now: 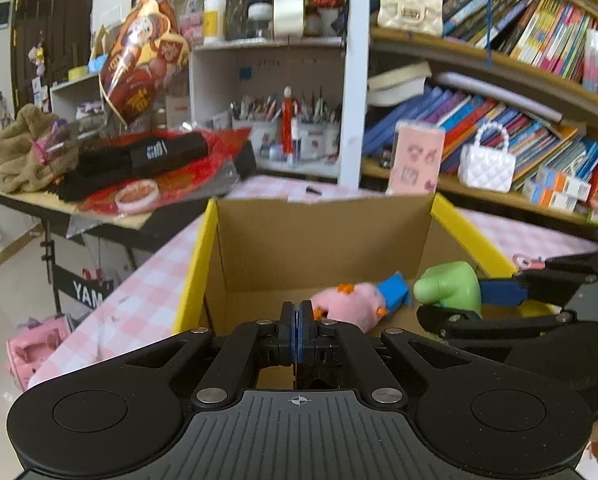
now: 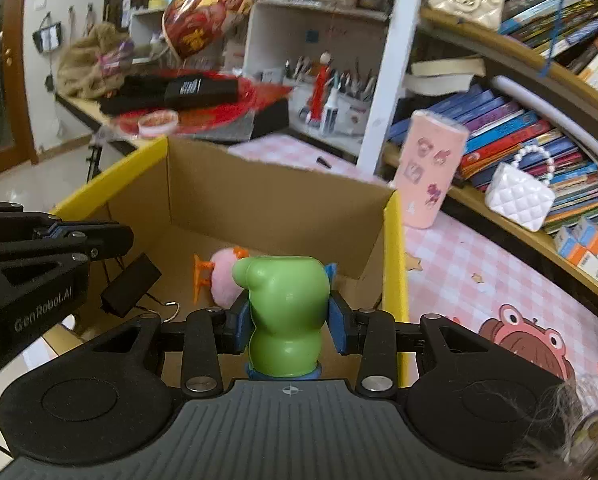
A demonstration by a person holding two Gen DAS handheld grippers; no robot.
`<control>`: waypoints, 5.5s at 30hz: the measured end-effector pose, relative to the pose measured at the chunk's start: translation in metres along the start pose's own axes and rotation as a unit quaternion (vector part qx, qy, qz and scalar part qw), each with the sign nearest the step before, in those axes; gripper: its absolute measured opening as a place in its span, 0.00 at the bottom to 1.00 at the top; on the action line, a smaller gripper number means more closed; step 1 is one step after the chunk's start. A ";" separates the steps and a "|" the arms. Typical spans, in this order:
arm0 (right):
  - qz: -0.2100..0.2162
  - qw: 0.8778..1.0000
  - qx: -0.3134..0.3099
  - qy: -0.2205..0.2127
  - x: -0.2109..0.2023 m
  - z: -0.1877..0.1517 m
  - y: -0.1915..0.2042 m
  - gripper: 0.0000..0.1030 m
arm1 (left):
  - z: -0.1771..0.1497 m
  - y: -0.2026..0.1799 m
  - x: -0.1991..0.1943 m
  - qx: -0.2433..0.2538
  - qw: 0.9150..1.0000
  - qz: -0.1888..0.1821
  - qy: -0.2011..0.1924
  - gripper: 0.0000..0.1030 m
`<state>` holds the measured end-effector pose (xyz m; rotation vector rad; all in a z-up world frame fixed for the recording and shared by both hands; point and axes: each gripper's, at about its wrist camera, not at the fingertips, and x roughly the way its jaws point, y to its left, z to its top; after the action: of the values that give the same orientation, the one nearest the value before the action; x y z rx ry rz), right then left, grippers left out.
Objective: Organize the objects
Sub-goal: 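Carry the green figure over the yellow box and release it inside, then move both grippers back toward the pink pig and white charger, then grasp the pink plush pig with the right gripper while the left gripper grasps the white charger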
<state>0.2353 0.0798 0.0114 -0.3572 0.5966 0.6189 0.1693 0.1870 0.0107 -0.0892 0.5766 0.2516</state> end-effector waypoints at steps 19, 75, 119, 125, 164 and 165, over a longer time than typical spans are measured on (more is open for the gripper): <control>0.000 0.999 0.037 -0.034 -0.027 0.006 -0.004 0.46 | 0.010 0.008 -0.029 -0.004 0.999 -0.005 -0.046 0.37; -0.196 0.955 0.217 0.055 -0.195 -0.194 0.011 0.60 | -0.118 -0.071 -0.137 0.090 0.986 -0.133 0.052 0.85; -0.042 0.988 0.147 0.030 -0.083 -0.133 -0.177 0.65 | -0.062 -0.200 -0.024 0.097 0.989 -0.076 0.084 0.90; 0.036 0.991 0.120 0.051 -0.051 -0.117 -0.179 0.69 | -0.062 -0.215 -0.015 0.127 0.985 -0.065 0.096 0.90; -0.020 0.974 0.216 0.062 -0.113 -0.150 -0.191 0.57 | -0.053 -0.178 -0.027 0.008 0.993 -0.078 0.092 0.24; -0.018 0.975 0.213 0.063 -0.112 -0.149 -0.187 0.57 | -0.053 -0.172 -0.032 0.003 0.993 -0.077 0.089 0.24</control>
<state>0.2185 -0.1828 -0.0091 -0.0025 0.8237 0.4208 0.1603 0.0059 -0.0141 -0.1515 0.7442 0.0932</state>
